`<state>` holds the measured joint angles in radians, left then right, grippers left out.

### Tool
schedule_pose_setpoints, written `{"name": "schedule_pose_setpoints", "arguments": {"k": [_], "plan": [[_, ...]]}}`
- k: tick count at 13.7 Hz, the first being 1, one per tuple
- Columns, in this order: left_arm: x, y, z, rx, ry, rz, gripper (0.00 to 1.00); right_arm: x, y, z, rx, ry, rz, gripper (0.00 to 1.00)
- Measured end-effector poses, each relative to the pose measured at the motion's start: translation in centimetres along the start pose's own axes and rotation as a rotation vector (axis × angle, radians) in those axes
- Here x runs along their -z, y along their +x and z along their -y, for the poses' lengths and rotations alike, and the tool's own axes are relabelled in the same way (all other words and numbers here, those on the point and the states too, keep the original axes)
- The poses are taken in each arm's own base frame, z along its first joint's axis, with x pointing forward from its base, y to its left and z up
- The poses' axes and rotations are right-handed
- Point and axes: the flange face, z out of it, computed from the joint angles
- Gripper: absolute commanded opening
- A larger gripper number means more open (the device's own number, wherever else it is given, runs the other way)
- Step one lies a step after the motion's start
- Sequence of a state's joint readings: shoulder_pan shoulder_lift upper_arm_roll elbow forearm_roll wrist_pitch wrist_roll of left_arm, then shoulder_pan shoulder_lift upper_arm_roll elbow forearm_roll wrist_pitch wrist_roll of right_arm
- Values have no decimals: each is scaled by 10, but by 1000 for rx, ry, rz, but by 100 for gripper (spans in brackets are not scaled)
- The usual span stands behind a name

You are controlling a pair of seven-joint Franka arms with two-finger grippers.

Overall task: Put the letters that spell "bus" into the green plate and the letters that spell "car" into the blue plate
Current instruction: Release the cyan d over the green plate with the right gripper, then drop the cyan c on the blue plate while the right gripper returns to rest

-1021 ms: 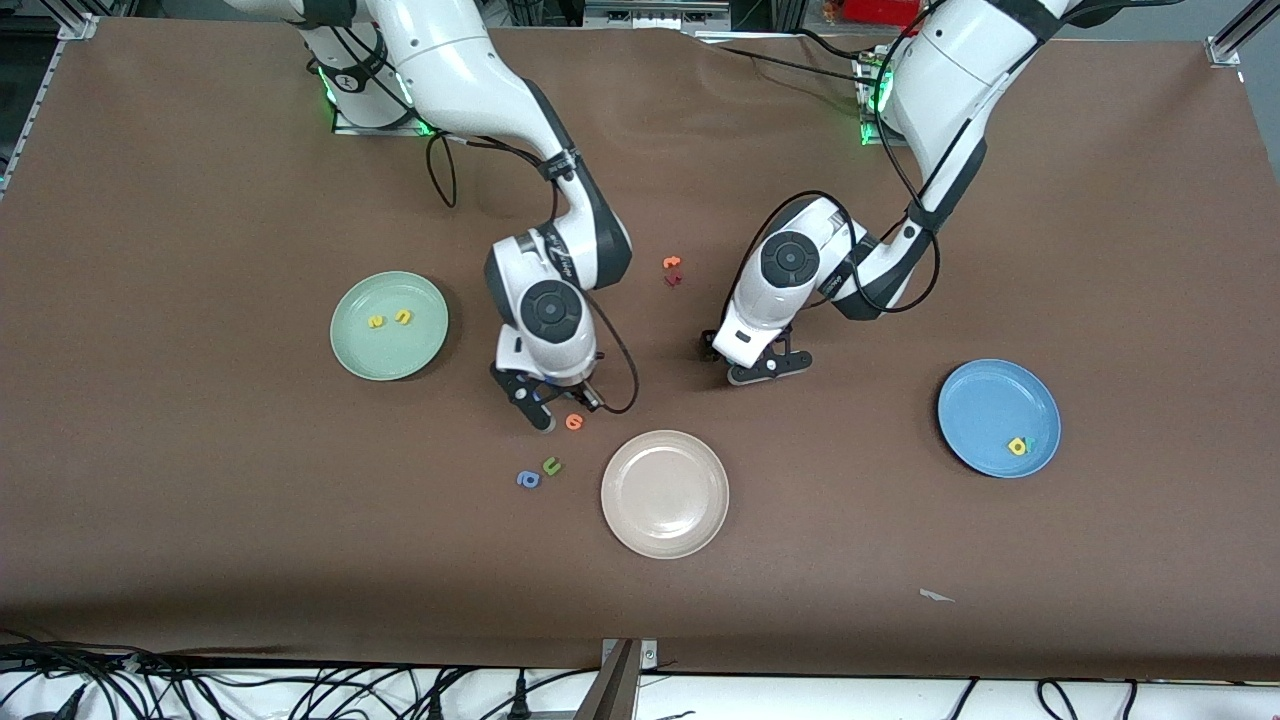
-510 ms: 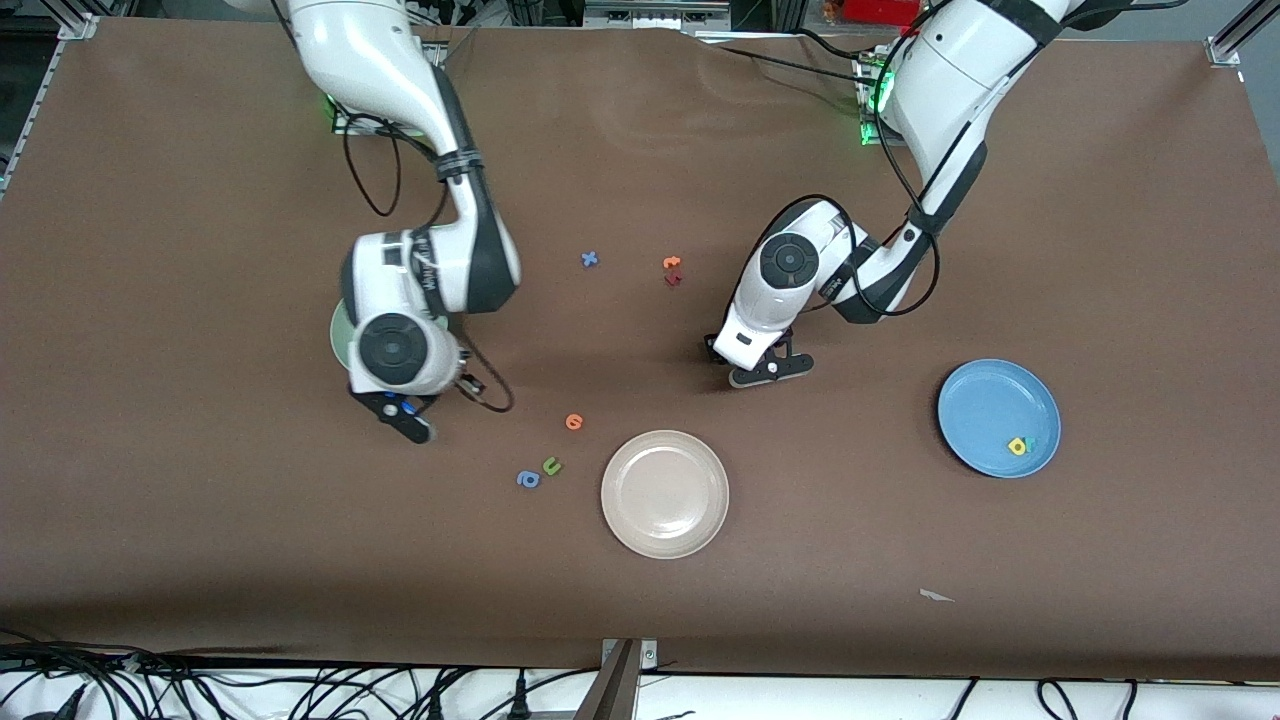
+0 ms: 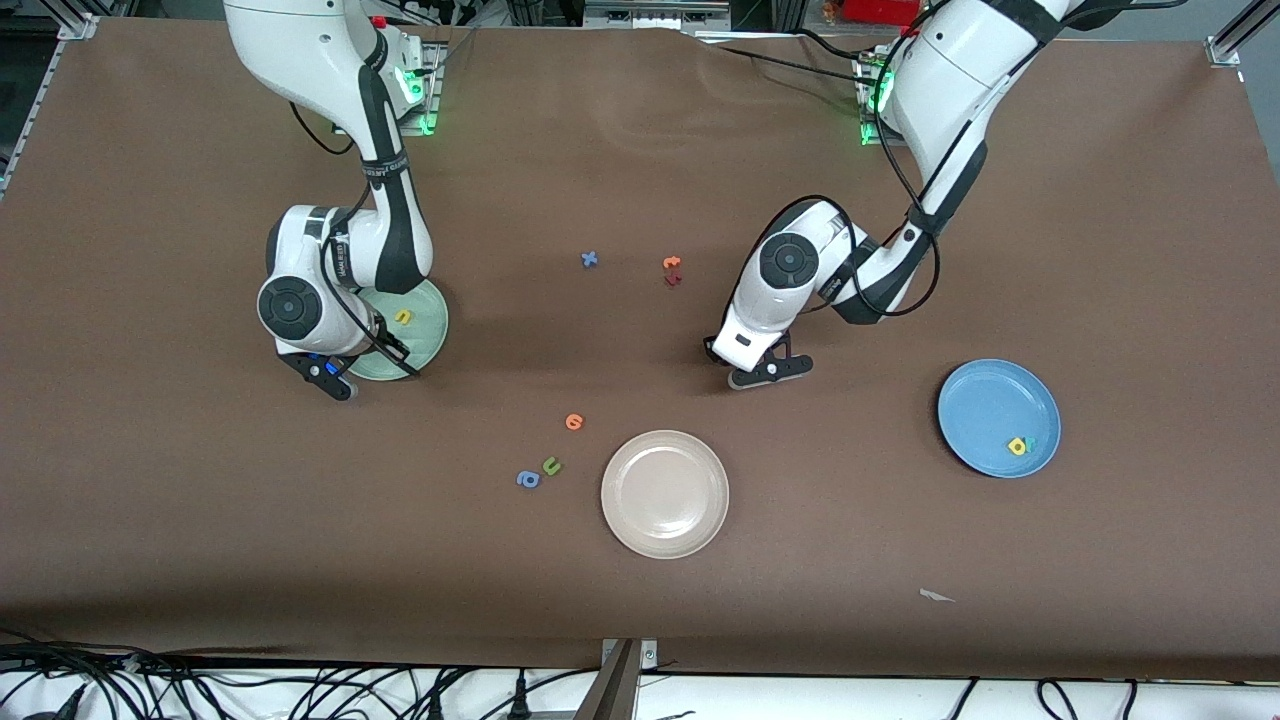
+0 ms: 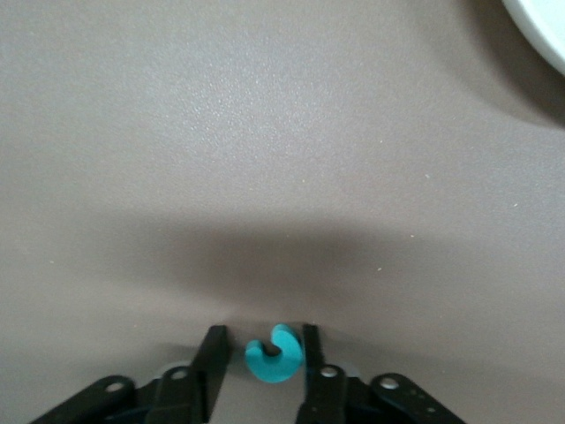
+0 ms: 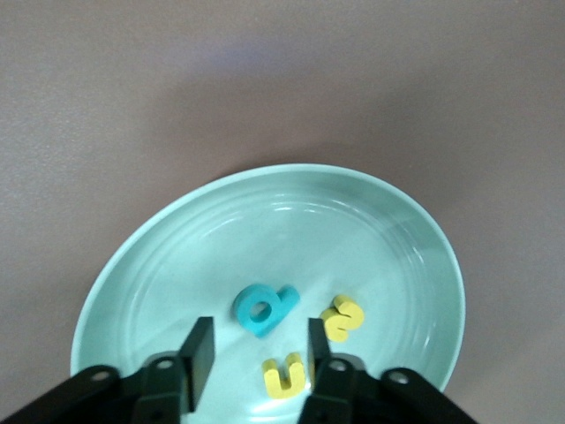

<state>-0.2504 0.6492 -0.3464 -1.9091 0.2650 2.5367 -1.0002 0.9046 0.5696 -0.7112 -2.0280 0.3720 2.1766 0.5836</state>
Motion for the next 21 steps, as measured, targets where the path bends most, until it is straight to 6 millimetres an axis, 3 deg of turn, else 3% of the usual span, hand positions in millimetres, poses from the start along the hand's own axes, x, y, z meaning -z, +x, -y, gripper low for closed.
{"name": "schedule_pose_setpoints", "arguments": {"k": [3,8,11,14,17,21], "plan": [[0,0,0,1,0,0,30,32,-4,10,19,1,47,100],[0,0,-1,-1,1,-1,25,167,16,20,120,78,12,100],[3,5,0,-3,32,11,24,236,34,-13,306,77,5,100],[37,45,9,-65,162,58,24,285,47,-57,424,71,8,100],[70,105,57,-144,215,110,24,319,60,-92,464,80,-33,100],[97,178,157,-294,205,170,24,347,62,-107,496,105,-78,100]]}}
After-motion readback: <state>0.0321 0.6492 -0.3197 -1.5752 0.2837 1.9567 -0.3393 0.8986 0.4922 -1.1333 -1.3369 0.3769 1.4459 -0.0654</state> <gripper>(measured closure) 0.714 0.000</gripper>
